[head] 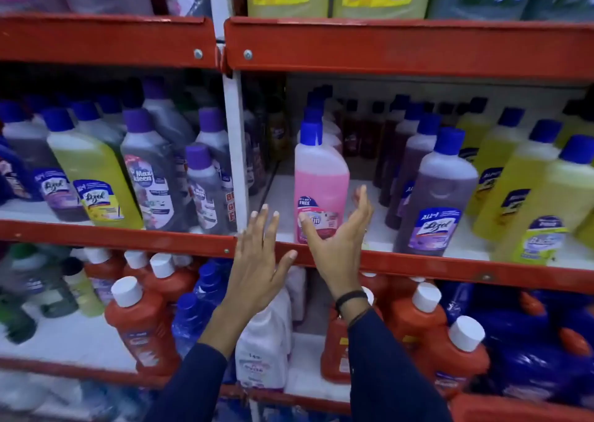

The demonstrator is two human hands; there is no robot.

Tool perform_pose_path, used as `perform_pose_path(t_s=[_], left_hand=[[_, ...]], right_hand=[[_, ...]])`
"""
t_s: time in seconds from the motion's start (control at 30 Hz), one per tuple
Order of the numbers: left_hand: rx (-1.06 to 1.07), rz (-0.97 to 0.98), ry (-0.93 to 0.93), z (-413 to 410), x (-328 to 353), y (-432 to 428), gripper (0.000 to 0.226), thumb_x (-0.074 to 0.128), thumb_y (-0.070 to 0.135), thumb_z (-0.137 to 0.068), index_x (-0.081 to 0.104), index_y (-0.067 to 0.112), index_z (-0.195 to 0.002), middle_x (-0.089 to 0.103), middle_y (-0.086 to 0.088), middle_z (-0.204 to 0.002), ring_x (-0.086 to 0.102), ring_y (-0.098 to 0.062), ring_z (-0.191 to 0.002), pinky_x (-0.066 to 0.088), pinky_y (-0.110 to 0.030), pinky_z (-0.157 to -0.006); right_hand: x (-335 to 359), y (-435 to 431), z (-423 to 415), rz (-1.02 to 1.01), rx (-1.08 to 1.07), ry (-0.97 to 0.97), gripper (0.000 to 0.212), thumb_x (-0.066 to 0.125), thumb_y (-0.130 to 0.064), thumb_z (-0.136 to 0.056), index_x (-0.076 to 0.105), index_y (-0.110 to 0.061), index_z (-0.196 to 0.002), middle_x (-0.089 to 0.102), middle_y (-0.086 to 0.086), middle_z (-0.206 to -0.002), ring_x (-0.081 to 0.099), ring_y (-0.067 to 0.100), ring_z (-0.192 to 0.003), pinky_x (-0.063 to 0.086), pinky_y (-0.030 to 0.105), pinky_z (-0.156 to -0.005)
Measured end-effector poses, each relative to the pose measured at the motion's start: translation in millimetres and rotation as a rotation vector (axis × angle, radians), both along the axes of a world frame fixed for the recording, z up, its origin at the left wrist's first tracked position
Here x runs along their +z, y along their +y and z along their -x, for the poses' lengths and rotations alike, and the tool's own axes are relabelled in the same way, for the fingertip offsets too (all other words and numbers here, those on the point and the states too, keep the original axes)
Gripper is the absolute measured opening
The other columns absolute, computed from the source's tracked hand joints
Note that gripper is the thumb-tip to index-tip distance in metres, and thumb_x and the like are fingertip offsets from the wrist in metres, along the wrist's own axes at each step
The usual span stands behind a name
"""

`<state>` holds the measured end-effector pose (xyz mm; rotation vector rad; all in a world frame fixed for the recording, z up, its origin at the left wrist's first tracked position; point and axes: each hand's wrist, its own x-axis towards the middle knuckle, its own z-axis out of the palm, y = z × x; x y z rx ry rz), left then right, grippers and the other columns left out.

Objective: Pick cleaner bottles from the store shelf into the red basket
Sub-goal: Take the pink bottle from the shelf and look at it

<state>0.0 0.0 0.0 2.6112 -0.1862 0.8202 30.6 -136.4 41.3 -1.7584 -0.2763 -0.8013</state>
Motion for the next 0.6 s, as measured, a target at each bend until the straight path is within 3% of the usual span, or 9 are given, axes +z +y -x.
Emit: perform_pose_path(t_s=[0.07,0.2,0.4,0.6], left_hand=[[0.011,-0.034,0.072,-6,-8,6,0.070,0.024,0.059,-0.090,0.000,0.024,-0.146,0.000,-0.002,-0.158,-0.003,-0.017,-0.144,0.010,-0.045,-0.113],[0.061,-0.164,0.050,-11,-20,9,0.065,0.029,0.054,-0.091,0.015,0.021,-0.145,0.025,-0.009,-0.153,0.015,-0.024,-0.140,0.027,-0.048,-0.108],[0.097,-0.204,0.037,-15,-21,8,0.071,0.029,0.058,-0.087,0.017,0.019,-0.145,0.028,-0.013,-0.152,0.014,-0.026,-0.137,0.018,-0.049,-0.106],[0.098,-0.200,0.049,-14,-21,9,0.075,0.028,0.060,-0.086,0.012,0.019,-0.146,0.021,-0.010,-0.154,0.009,-0.025,-0.139,0.013,-0.048,-0.109]], right_hand=[[7,4,-10,-0.029,0.049,0.075,0.098,0.081,-0.036,-0.066,0.022,-0.014,-0.141,0.040,0.008,-0.138,0.042,0.014,-0.125,0.040,0.030,-0.105],[12,-5,-31,-0.116,0.198,0.236,0.082,0.087,-0.032,-0.058,0.042,-0.022,-0.125,0.063,-0.001,-0.112,0.065,0.015,-0.098,0.057,0.040,-0.086],[13,-9,-36,-0.204,0.338,0.272,0.071,0.088,-0.020,-0.059,0.048,-0.023,-0.117,0.067,0.006,-0.111,0.068,0.018,-0.096,0.059,0.044,-0.082],[59,-18,-14,-0.286,0.395,0.113,0.070,0.083,-0.006,-0.065,0.045,-0.023,-0.120,0.065,0.005,-0.112,0.068,0.015,-0.098,0.058,0.028,-0.079]])
